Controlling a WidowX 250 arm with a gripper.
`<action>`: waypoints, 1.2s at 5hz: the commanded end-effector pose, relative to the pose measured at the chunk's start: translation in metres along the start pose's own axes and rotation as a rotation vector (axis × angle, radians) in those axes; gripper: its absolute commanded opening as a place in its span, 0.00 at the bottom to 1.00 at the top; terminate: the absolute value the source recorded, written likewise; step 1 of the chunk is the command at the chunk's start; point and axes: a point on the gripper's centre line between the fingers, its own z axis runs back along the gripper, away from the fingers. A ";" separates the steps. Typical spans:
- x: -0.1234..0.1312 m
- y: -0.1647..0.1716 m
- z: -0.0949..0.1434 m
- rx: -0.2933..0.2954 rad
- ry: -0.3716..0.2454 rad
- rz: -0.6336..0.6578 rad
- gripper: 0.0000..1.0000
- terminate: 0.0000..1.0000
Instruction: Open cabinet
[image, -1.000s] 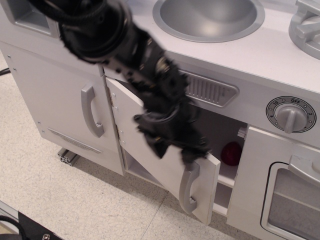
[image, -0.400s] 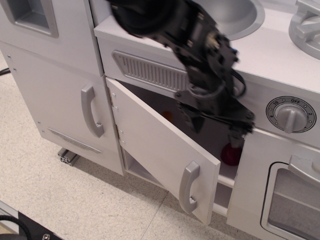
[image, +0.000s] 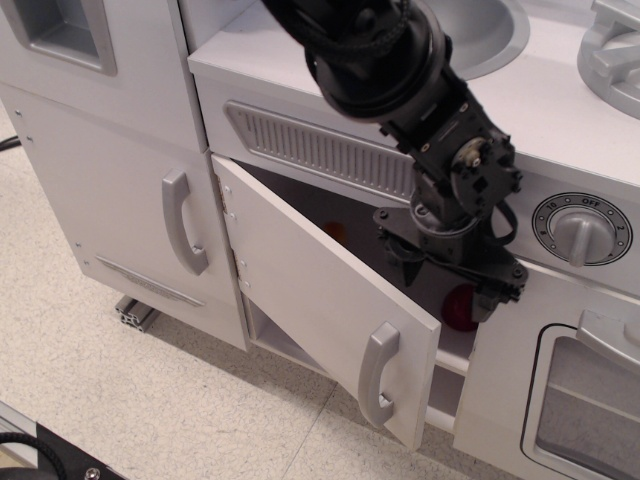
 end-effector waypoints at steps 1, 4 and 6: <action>-0.014 0.018 0.006 0.083 0.071 0.049 1.00 0.00; -0.040 0.090 0.004 0.177 0.106 0.093 1.00 0.00; -0.049 0.142 -0.011 0.284 0.114 0.124 1.00 0.00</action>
